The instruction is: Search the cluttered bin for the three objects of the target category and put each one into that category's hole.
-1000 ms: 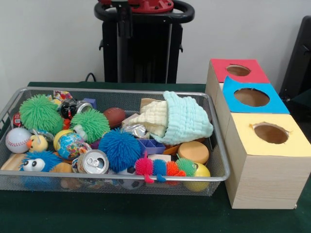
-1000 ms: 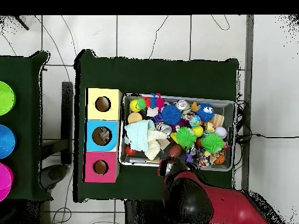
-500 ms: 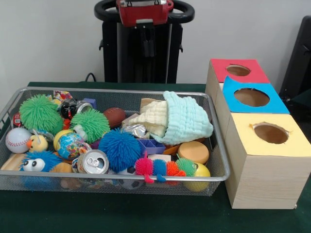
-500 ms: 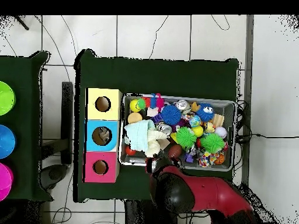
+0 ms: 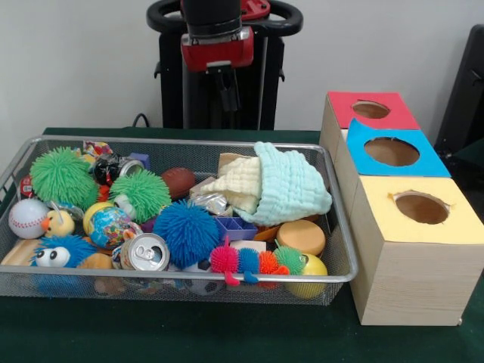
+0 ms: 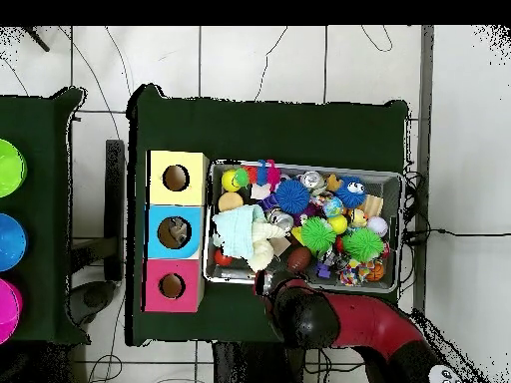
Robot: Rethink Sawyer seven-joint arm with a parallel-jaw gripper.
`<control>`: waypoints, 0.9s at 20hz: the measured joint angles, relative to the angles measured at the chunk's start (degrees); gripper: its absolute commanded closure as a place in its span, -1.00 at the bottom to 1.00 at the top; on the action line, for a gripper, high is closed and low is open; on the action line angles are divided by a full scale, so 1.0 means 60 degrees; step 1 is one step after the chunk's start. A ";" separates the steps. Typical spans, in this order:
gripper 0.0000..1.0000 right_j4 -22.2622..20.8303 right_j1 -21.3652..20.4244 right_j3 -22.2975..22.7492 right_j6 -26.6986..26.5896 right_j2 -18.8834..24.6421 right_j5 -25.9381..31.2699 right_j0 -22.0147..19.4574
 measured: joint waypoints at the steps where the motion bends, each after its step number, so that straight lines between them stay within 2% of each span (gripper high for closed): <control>1: 1.00 0.0000 0.0153 -0.0051 0.0000 -0.0128 -0.0012 -0.0008; 3: 1.00 0.0000 0.0416 -0.0161 0.0002 -0.0437 -0.0065 0.0012; 9: 1.00 0.0119 0.0638 -0.0244 0.0010 -0.0999 -0.0350 0.0215; 18: 1.00 0.0944 0.0635 -0.0244 0.0012 -0.1303 -0.0800 0.0254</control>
